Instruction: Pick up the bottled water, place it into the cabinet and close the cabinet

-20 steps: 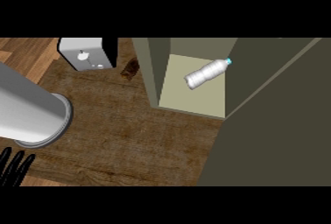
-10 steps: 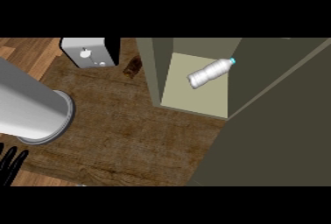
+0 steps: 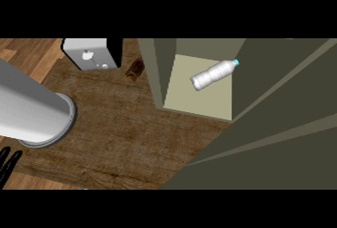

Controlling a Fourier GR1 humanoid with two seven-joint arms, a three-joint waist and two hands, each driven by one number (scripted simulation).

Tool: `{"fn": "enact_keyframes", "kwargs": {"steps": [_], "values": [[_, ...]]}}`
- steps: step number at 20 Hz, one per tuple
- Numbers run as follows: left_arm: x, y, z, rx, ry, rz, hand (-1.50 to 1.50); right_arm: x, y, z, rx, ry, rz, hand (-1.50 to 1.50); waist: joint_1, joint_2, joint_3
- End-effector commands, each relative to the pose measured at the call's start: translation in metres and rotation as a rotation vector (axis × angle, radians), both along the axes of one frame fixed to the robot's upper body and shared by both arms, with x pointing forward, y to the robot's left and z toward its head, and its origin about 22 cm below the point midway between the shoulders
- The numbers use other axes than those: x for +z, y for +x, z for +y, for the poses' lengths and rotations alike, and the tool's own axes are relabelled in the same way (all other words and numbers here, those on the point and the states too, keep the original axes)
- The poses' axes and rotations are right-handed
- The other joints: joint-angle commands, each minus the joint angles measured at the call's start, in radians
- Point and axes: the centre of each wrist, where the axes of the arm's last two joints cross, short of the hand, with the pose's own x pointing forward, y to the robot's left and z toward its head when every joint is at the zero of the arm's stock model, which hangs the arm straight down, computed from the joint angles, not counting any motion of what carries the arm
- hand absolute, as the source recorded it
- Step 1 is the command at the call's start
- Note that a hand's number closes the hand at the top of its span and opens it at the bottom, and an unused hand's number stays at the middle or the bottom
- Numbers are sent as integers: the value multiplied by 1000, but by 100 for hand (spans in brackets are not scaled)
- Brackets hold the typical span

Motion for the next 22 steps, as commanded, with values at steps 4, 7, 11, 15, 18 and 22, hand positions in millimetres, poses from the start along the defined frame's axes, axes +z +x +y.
{"fn": "enact_keyframes", "kwargs": {"steps": [4, 7, 11, 15, 18, 22], "values": [[-4, -9, 9, 10, -18, 7, -150, 8, 76, 22, -286, 4, 111, 150, -38, -13, 7], [-1, -10, 6, 3, -44, 21, -150, 11, 113, 34, -381, -48, 117, 150, -45, -14, 11], [-3, -12, 14, 2, -42, 29, -150, 29, 161, 47, -442, -88, 118, 150, -71, -17, 12], [1, -8, 19, 27, -44, 10, -150, 43, 202, 48, -461, -105, 99, 150, -86, -15, 13], [3, -7, 12, 18, -43, -1, -150, 30, 212, 54, -490, -110, 103, 150, -86, -14, 14], [4, -3, 17, 33, -52, -2, -150, 16, 213, 67, -463, -130, 98, 150, -103, -15, 13]]}}
